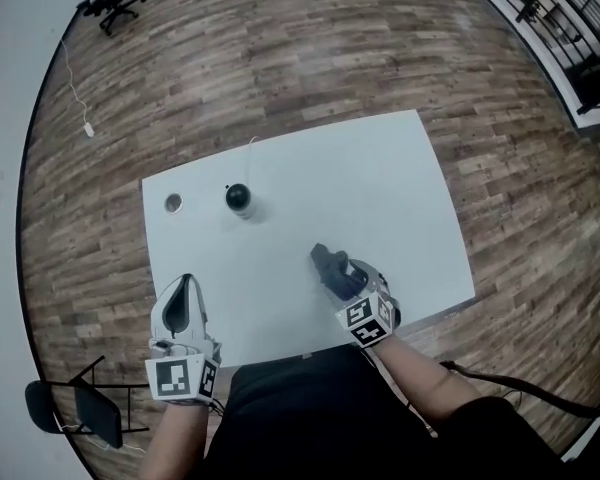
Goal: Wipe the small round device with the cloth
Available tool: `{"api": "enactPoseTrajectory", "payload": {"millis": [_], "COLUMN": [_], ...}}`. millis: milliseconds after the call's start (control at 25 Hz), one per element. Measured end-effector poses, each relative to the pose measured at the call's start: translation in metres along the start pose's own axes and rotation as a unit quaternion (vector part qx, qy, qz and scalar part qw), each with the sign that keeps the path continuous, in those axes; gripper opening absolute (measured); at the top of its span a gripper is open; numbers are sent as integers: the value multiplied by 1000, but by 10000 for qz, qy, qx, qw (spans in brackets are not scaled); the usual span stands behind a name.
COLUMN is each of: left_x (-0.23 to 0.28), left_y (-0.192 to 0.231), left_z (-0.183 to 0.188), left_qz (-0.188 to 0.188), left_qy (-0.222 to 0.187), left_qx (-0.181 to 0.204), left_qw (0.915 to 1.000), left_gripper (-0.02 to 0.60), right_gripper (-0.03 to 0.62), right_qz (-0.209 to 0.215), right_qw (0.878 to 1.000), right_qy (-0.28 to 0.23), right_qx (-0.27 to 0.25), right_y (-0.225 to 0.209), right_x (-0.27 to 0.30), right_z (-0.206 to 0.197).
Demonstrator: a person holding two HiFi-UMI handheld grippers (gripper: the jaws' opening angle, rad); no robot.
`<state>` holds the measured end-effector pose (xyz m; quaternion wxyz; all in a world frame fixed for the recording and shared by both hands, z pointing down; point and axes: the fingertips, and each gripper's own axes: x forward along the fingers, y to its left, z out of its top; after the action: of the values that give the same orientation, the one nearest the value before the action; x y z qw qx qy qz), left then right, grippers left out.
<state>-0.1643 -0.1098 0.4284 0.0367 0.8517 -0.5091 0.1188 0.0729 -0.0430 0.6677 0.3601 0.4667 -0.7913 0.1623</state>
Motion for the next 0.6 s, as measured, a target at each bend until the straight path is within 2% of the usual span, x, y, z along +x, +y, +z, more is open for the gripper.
{"api": "enactPoseTrajectory", "payload": {"millis": [240,360,480,600], "left_x": [-25,-16,-12,-10], "left_y": [45,51,52,56], "left_z": [-15,-22,-20,-16], "left_qz": [401,313,210,195], "left_qy": [236,144,51,-28], "left_qx": [-170,-281,-252,-249], "left_qw": [9988,9990,9994,9995], "left_gripper": [8,8,8,8], "right_gripper": [322,321,264,173], "right_qz": [205,251,332,358], "right_qw": [9985,9973,9967,9964], "right_qy": [407,606,719,760], "right_qx": [-292,-318,-162,-71], "right_y": [31,32,35,36], "right_x": [49,56,61,62], "right_z": [-7,-13,-18,-17]}}
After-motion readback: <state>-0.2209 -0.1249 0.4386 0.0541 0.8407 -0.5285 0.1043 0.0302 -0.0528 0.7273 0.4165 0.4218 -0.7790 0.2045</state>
